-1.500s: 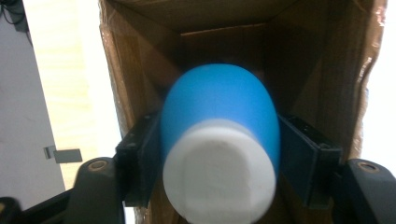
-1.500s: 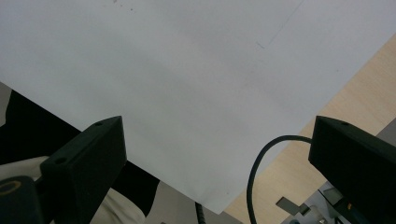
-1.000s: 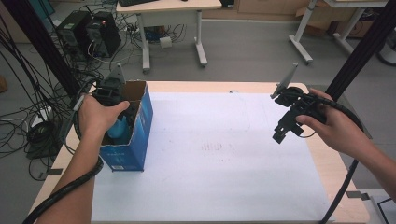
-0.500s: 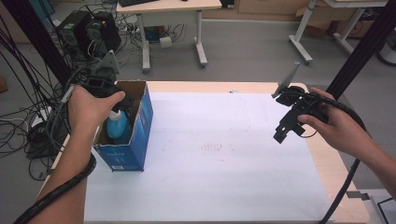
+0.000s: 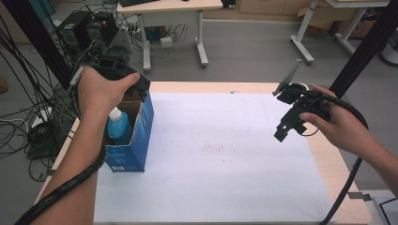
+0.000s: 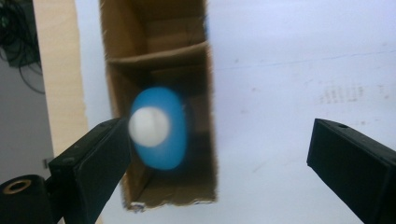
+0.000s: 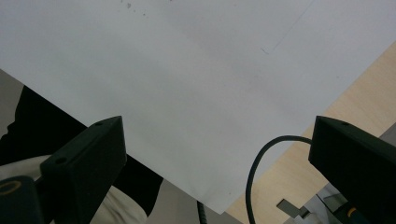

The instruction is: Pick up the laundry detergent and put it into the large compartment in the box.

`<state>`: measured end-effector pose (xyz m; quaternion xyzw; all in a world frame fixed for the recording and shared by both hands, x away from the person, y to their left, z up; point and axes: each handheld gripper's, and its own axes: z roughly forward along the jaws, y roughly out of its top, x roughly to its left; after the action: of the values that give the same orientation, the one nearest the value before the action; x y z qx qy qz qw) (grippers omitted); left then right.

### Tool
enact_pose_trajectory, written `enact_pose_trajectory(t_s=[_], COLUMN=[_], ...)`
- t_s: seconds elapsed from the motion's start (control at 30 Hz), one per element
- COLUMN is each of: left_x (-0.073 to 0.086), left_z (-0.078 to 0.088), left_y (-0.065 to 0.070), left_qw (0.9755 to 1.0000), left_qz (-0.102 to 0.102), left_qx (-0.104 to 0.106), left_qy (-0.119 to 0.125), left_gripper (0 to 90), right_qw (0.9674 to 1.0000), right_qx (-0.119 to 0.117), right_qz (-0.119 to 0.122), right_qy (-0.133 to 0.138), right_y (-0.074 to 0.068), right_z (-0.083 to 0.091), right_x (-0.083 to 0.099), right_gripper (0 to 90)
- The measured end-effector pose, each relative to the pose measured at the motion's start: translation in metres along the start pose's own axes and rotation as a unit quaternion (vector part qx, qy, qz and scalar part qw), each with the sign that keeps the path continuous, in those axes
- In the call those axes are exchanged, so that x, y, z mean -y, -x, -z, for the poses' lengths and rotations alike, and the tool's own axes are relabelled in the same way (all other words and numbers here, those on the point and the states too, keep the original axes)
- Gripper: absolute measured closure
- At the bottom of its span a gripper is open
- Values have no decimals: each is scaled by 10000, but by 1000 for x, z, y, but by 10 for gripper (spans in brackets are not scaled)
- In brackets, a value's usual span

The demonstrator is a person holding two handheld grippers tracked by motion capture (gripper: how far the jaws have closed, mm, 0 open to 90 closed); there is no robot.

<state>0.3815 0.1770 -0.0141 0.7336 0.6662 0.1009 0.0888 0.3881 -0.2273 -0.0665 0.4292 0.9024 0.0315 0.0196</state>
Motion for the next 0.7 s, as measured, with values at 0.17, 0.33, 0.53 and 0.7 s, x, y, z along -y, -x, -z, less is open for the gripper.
enact_pose_trajectory(t_s=[0.17,0.33,0.53,0.7], left_x=[-4,-9,-14,-13], left_z=[5,4,1,1], left_y=[16,29,43,49], left_qw=[9998,9995,9988,9986], left_qz=[-129,-272,-468,-521], left_qx=[88,146,164,51], left_qy=[89,97,44,50], left_gripper=[63,64,64,64], right_qw=[10000,10000,10000,10000], right_qx=[-5,-1,-13,-22], right_qz=[25,-20,-39,-27], right_qy=[-17,-10,11,-11], right_y=[2,5,9,9], right_z=[1,2,1,0], right_x=[0,0,1,0], right_gripper=[39,39,39,40])
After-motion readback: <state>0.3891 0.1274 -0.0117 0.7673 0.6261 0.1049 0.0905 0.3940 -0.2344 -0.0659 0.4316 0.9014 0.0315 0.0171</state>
